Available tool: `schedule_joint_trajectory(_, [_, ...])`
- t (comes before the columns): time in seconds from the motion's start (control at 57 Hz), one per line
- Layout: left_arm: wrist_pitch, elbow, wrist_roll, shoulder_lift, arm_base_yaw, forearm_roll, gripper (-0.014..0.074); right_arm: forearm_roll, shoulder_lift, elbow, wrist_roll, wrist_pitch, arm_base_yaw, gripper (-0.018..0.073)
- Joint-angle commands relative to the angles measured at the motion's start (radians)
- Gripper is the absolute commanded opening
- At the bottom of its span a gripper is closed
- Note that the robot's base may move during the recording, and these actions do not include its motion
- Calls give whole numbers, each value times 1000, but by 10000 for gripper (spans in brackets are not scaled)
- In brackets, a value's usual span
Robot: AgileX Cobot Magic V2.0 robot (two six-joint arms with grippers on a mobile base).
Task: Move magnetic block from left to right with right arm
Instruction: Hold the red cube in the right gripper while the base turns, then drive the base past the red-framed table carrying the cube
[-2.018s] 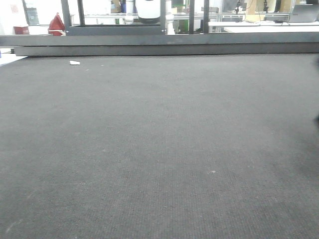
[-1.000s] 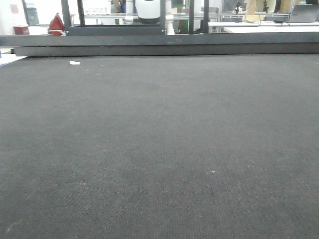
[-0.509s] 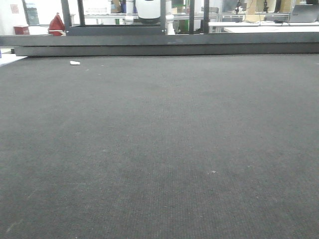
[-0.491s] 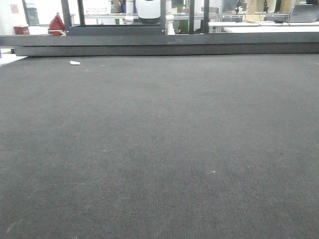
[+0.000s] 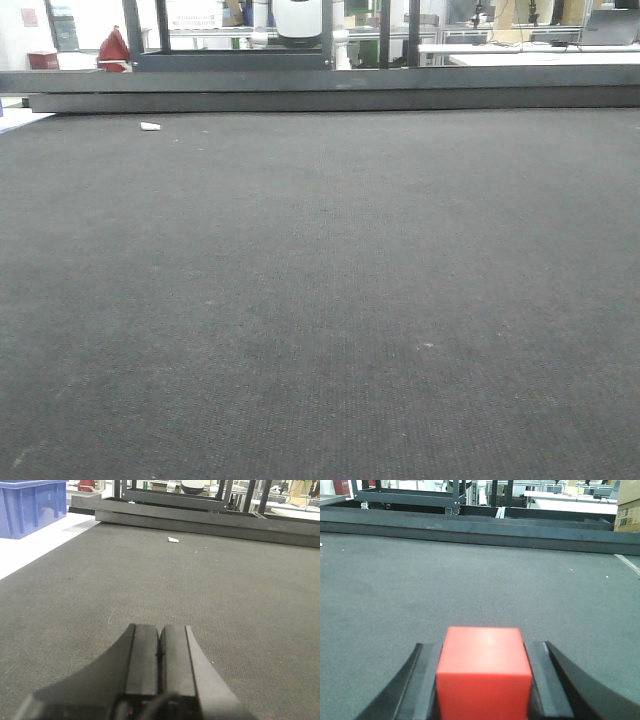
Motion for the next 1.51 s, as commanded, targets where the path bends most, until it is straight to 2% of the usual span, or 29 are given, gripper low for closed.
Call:
schedule_joint_trajectory(0.0, [-85,10,-8,-5,0,-3,-126,-5,9,-30,-11,-98,-6,338])
schedule_joint_trajectory(1.491, [-85,10,-8,-5,0,-3,-126,-5,9,-30,-11,-98,-6,338])
